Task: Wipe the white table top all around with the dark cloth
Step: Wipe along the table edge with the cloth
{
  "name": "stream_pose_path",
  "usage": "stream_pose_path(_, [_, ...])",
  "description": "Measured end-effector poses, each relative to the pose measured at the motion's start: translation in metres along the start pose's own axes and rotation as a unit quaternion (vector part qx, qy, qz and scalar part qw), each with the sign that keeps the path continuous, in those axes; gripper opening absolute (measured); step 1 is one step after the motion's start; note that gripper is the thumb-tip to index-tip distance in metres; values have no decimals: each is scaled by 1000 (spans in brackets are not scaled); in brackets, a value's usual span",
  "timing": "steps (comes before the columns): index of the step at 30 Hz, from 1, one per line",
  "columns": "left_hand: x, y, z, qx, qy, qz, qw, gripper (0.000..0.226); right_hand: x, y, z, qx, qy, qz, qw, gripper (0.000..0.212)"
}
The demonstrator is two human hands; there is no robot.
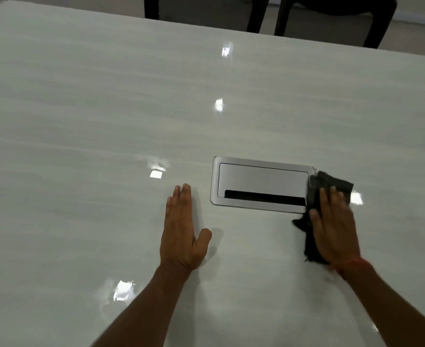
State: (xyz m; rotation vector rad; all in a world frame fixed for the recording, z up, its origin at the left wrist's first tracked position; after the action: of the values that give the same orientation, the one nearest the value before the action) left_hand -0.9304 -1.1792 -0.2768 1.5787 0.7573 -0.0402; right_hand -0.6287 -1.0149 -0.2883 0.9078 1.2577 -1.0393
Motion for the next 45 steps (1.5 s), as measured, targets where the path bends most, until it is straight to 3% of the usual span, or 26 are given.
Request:
stream_pose_path(4, [1,0,0,-4,5,4,1000,90,-12,-56,-78,-27,-2,20,999,82])
stream_pose_path(7, [-1,0,1,7,12,10,1000,90,-16,-146,-98,-129,16,43,991,76])
stream_pose_path(11, [-1,-2,1,10,33,39,999,87,-11,-256,-60,-270,27,58,961,60])
stream_pose_path(16, [-12,-4,6,-2,76,108,991,73,-9,-252,14,-349,-16,-32,937,60])
stream_pose_path(18, [-11,9,2,-10,72,94,993,68,-23,-222,26,-303,-11,-131,944,55])
stream_pose_path(21, [22,16,-10,-31,-32,-107,993,68,-39,-137,6,-101,112,-221,964,53])
stream_pose_path(23, [42,11,-20,-47,-76,-206,974,70,-35,-71,-8,43,137,-206,968,60])
stream_pose_path(25, [51,5,-38,-37,-64,-229,971,67,-24,-23,-9,120,126,-168,970,66])
stream_pose_path(28, [59,-1,-86,-8,-60,-254,965,66,-8,10,-1,151,159,-218,951,63])
stream_pose_path(32, [123,18,-133,27,-116,-258,959,65,-5,28,2,183,246,-363,880,49])
stream_pose_path(36, [232,83,-103,107,-219,-232,942,63,-5,46,14,217,296,-450,814,47])
stream_pose_path(38, [248,103,-68,144,-276,-221,924,61,-4,54,15,245,307,-486,781,45])
stream_pose_path(41, [206,87,-15,140,-286,-216,923,59,0,57,15,239,302,-523,761,43])
stream_pose_path(45, [101,30,-38,75,-163,-280,943,62,4,55,12,226,299,-557,741,42])
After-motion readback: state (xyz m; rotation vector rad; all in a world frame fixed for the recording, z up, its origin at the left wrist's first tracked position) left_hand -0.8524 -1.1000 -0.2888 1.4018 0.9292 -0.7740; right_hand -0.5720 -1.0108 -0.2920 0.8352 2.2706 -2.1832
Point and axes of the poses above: each hand's wrist, its own z-axis away from the middle knuckle, its own x-axis out of the palm, y = z × x, the point moved 6 cm from there along -z, towards the middle knuckle, and after that the axes turned 14 degrees about z, right-handed, at the moved point
